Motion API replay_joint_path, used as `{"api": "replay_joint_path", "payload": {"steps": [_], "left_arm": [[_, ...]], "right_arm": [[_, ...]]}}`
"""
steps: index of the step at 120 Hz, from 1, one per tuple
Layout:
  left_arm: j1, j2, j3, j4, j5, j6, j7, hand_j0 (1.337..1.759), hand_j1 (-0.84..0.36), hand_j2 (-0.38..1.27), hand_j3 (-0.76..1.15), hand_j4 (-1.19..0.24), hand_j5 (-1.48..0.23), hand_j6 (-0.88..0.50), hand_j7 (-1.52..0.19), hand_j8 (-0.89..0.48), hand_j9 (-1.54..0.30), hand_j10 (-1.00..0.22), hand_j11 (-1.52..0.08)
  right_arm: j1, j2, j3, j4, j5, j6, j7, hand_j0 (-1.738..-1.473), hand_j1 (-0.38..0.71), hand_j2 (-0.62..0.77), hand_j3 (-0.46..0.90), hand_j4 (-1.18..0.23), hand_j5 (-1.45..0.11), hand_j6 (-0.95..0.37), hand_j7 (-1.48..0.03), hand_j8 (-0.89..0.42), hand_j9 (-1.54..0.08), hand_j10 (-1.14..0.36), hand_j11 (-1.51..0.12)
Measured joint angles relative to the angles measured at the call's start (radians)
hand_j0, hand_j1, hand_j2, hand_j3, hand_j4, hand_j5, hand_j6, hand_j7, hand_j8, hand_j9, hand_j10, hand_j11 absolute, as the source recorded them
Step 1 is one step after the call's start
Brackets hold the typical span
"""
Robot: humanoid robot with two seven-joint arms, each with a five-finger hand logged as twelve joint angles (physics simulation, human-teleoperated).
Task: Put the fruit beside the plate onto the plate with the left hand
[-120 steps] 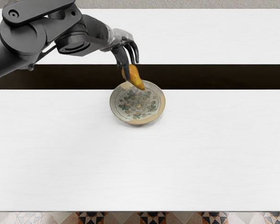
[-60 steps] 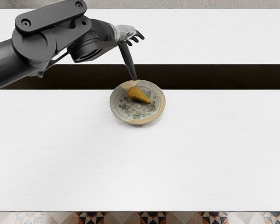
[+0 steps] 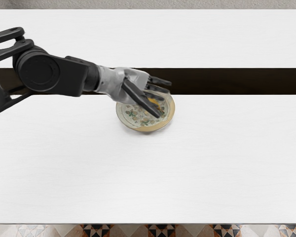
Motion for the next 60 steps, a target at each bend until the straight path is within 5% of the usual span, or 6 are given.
{"api": "replay_joint_path", "payload": {"steps": [26, 60], "left_arm": [[0.173, 0.204, -0.14, -0.131, -0.14, -0.131, 0.0, 1.658, 0.35, 0.0, 0.0, 0.0, 0.0, 0.0, 0.0, 0.0, 0.0, 0.0, 0.0], [0.304, 0.407, -0.222, -0.087, -0.165, -0.426, 0.0, 1.658, 0.35, 0.0, 0.0, 0.0, 0.0, 0.0, 0.0, 0.0, 0.0, 0.0, 0.0]], "right_arm": [[0.003, 0.0, -0.001, 0.001, 0.0, 0.0, -0.001, -1.658, -0.31, -0.01, 0.0, -0.03, -0.04, -0.03, -0.04, -0.03, -0.04, -0.03, -0.04], [0.004, 0.0, -0.001, 0.001, 0.0, 0.0, -0.001, -1.658, -0.31, -0.01, 0.0, -0.03, -0.04, -0.03, -0.04, -0.03, -0.04, -0.03, -0.04]]}}
